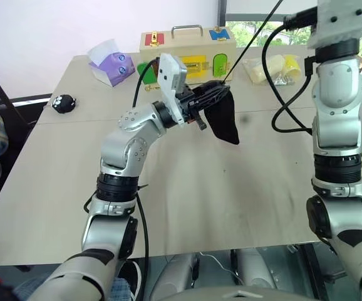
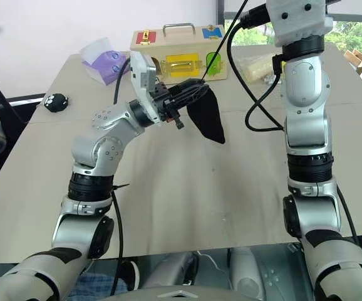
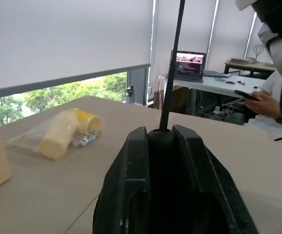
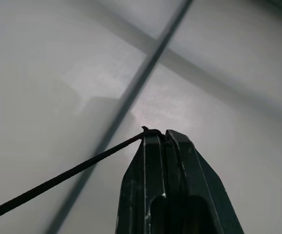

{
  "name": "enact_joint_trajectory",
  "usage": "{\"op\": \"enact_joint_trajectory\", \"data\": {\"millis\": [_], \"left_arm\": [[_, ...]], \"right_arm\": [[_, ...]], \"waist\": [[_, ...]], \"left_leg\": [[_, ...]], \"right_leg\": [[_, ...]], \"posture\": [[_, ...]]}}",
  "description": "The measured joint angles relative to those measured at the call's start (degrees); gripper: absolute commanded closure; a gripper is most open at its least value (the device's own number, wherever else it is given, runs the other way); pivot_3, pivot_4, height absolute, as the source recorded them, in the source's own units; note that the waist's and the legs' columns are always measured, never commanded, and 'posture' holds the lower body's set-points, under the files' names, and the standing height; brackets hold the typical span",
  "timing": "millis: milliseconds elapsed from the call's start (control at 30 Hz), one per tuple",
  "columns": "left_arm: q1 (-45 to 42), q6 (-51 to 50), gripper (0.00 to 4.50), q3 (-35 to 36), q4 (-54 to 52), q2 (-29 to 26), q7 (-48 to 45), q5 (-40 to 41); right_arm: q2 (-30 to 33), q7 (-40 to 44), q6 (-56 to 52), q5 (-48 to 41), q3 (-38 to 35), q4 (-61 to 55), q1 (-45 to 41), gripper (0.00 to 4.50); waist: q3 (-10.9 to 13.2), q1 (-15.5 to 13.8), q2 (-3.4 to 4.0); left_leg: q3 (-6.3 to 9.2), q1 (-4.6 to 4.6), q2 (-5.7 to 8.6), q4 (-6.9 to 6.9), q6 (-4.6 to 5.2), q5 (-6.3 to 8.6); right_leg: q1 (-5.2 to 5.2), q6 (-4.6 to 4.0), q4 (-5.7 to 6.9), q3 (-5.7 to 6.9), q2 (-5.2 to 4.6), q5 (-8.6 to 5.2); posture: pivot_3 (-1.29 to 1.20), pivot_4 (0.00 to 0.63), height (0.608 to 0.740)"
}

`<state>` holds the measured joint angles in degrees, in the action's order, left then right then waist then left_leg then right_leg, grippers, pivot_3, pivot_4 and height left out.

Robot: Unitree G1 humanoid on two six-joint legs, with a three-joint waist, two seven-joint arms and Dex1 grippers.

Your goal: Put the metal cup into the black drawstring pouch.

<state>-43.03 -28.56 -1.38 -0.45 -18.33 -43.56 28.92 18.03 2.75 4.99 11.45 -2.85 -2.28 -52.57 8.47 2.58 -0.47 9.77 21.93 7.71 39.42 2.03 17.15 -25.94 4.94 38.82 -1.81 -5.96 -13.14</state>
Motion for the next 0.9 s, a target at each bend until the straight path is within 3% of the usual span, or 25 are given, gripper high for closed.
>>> {"op": "enact_joint_trajectory", "data": {"millis": [200,367,400,467,567,733,900], "left_arm": [[1.99,-3.48,2.72,-0.33,-1.38,-0.49,-0.9,0.63],[5.09,-3.92,2.61,0.13,-2.92,-2.69,-1.18,0.55],[5.57,-3.92,2.61,0.3,-3.09,-3.14,-1.16,0.51],[7.41,-3.62,2.61,0.75,-4.24,-4.49,-1.05,0.33],[12.31,-3.34,2.61,1.89,-5.79,-6.64,-0.12,-0.47],[32.73,-0.82,2.61,2.24,-10.55,-11.42,1.53,-5.16],[42.7,3.71,2.61,4.29,-15.76,-11.96,2.55,-6.93]], "right_arm": [[-3.61,12.55,-11.7,-11.42,6.36,-7.49,11.1,4.5],[1.42,21.08,-21.32,-15.22,8.69,-12.99,17.89,2.89],[2.46,22.21,-22.27,-15.93,8.66,-13.68,19.42,2.25],[3.99,24.36,-23.81,-18.48,7.33,-15.38,23.24,1.54],[8.41,29.64,-24.63,-22.73,3.99,-15.92,30.56,1.54],[14.66,43.06,-18.17,-32.19,-7.09,-12.23,47.65,1.54],[17.33,53.83,-13.67,-37.67,-11.94,-1.62,52.41,1.54]], "waist": [[0.01,-0.14,0.01],[0.01,-0.35,0.01],[0.01,-0.44,0.0],[0.0,-0.47,0.01],[0.0,-0.62,0.01],[0.02,-0.57,0.04],[0.02,-1.99,0.04]], "left_leg": [[0.05,0.06,-0.01,0.02,0.0,0.0],[0.1,0.05,0.02,0.0,0.0,0.0],[0.11,0.04,0.02,0.01,0.0,0.0],[0.1,0.02,0.02,-0.02,0.0,0.0],[0.1,0.01,0.02,-0.08,0.01,0.01],[0.1,-0.09,-0.03,-0.27,0.02,0.02],[0.06,-0.32,-0.08,-0.22,0.02,0.02]], "right_leg": [[-0.02,0.0,-0.02,0.05,0.0,0.0],[-0.01,0.0,-0.03,0.1,0.02,0.0],[0.0,0.0,-0.03,0.12,0.01,0.0],[0.02,0.0,-0.05,0.1,-0.02,0.0],[0.06,0.0,-0.16,0.1,-0.02,0.0],[0.19,-0.01,-0.38,0.03,-0.03,0.01],[0.53,-0.18,-0.46,0.06,-0.02,0.11]], "posture": [[0.0,0.15,0.71],[0.0,0.15,0.71],[0.0,0.15,0.71],[0.0,0.15,0.71],[0.0,0.15,0.71],[0.0,0.15,0.71],[0.0,0.15,0.71]]}}
